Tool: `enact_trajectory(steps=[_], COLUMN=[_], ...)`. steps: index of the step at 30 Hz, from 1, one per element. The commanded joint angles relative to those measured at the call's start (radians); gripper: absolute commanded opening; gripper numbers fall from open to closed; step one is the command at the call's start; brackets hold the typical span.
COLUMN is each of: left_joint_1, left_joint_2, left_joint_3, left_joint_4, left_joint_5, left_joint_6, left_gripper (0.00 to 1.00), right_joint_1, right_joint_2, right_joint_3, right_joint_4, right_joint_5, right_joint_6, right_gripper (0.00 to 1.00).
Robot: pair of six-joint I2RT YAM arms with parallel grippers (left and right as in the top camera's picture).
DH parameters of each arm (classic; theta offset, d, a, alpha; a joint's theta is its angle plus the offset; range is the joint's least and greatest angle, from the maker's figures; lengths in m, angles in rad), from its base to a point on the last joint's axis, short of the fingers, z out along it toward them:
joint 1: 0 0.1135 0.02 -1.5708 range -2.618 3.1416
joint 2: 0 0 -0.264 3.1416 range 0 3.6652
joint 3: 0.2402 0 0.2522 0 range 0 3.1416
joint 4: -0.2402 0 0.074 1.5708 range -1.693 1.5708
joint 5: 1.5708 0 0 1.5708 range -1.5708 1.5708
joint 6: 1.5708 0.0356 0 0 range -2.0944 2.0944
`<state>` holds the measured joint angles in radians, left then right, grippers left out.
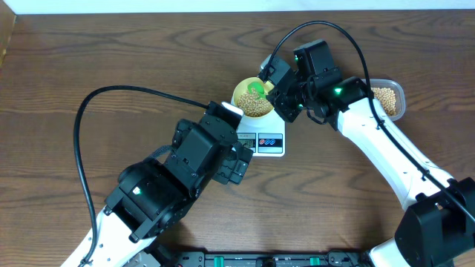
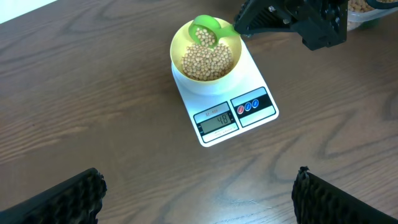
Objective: Scoop item into bowl and weigh 50g on scale
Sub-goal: 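Tilt the scoop slowly with the right gripper to trickle soybeans in, then move the scoop with the right gripper back over the tub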
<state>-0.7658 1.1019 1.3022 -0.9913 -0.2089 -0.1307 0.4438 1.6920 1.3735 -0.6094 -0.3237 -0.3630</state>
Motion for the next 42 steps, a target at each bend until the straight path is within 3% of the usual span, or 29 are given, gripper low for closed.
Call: enact_trajectory(steps=[1, 32, 35, 38, 42], left_joint_1=[0.003, 0.003, 0.003, 0.003, 0.003], left_joint_2=[0.002, 0.002, 0.002, 0.002, 0.002], left_joint_3=[0.005, 0.005, 0.005, 0.005, 0.005], left_joint_4=[-0.003, -0.003, -0.003, -0.003, -0.003], left_joint_5=[-0.01, -0.01, -0.01, -0.01, -0.01], left_joint_6=[-0.002, -0.002, -0.002, -0.002, -0.002], left_gripper=[0.98, 0.98, 0.98, 0.98, 0.98], right_joint_1=[0.011, 0.014, 0.012, -0.003, -0.065], right_joint_2=[-0.015, -0.015, -0.015, -0.015, -0.012], right_joint_3=[0.02, 0.02, 0.02, 0.02, 0.019], right_joint_4=[0.003, -0.006, -0.007, -0.01, -0.038], right_joint_5=[0.019, 0.064, 0.063, 0.053, -0.062], right_joint_6=[-0.02, -0.041, 0.018, 0.167, 0.304], right_gripper=[0.01, 0.01, 0.01, 0.01, 0.01])
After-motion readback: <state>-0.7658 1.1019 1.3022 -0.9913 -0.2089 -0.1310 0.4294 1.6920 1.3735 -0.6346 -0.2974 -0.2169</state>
